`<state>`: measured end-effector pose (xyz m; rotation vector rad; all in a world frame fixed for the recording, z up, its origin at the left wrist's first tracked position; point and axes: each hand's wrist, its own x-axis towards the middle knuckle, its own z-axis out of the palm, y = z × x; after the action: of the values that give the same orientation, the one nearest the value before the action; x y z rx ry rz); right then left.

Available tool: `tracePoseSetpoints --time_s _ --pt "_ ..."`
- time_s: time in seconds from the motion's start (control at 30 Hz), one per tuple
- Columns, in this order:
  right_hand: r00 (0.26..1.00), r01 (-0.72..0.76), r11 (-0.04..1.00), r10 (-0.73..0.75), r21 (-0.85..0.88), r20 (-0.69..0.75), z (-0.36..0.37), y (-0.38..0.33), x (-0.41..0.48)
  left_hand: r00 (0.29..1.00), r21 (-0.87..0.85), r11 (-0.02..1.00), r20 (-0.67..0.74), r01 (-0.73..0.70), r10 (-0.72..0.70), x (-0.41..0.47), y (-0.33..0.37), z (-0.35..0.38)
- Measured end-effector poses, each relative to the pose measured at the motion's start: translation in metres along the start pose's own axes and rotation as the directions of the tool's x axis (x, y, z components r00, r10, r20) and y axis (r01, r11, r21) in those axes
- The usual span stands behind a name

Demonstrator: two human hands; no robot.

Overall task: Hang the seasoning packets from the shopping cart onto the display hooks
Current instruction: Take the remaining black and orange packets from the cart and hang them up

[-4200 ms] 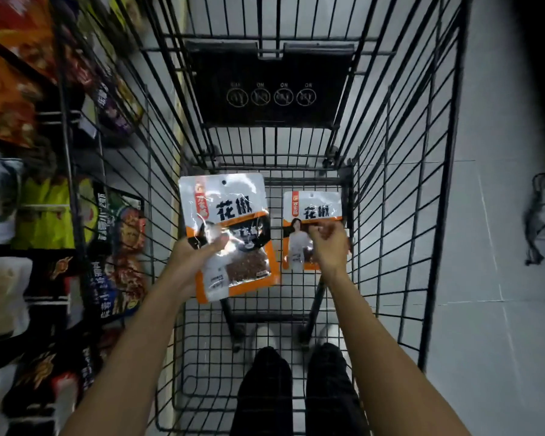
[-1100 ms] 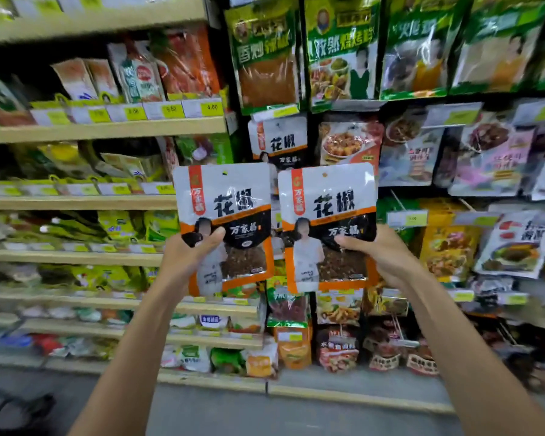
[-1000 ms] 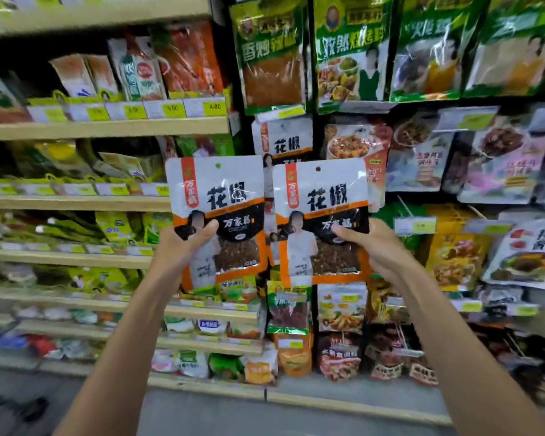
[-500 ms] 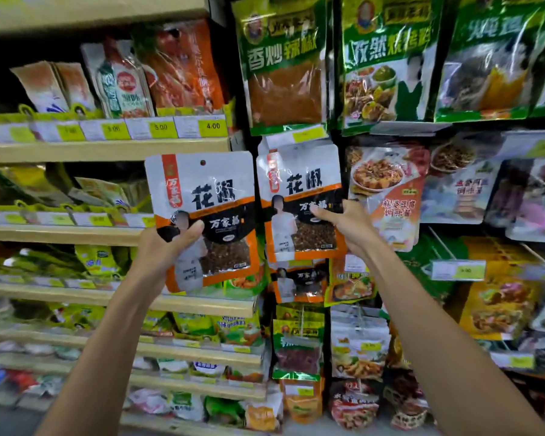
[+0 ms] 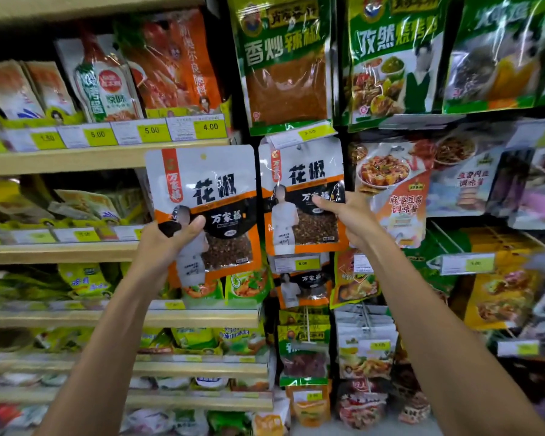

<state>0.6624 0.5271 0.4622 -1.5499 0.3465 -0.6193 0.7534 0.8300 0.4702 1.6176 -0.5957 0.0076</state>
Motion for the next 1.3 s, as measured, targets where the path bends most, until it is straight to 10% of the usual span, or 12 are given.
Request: tracePoseSetpoints --time_s 0.43,0.7,0.9,1.1,1.23,1.3 --pt "0.998 -0.035 0.997 0.031 -0.065 -0.049 0.006 0.013 0.015 0.997 -0.129 0.991 0.072 0.026 -0.017 0.007 -0.008 0.018" --pt "0.94 0.056 0.919 -0.18 -0.39 -0.29 -0.012 0.044 -0.047 0.985 -0.156 0.986 0.171 0.06 -0.032 -0.013 -0.016 0.037" --pt "0.98 -0.022 0.983 -0.015 0.184 0.196 0.012 0.028 -0.079 0.965 -0.138 0.984 0.249 0.113 -0.076 -0.023 -0.012 0.08" --pt "0.991 0.062 0.988 -0.078 0.142 0.112 0.008 0.026 -0.073 0.97 -0.022 0.998 0.236 0.064 -0.057 -0.017 0.001 0.108" --pt "0.994 0.081 0.991 -0.088 0.103 0.067 -0.004 0.027 -0.062 0.971 0.297 0.926 0.011 -0.231 0.238 -0.001 0.019 0.1" --pt "0.994 0.102 0.994 -0.104 0.039 0.04 -0.009 0.029 -0.057 0.829 0.549 0.748 -0.165 -0.373 0.535 0.015 0.031 0.089"
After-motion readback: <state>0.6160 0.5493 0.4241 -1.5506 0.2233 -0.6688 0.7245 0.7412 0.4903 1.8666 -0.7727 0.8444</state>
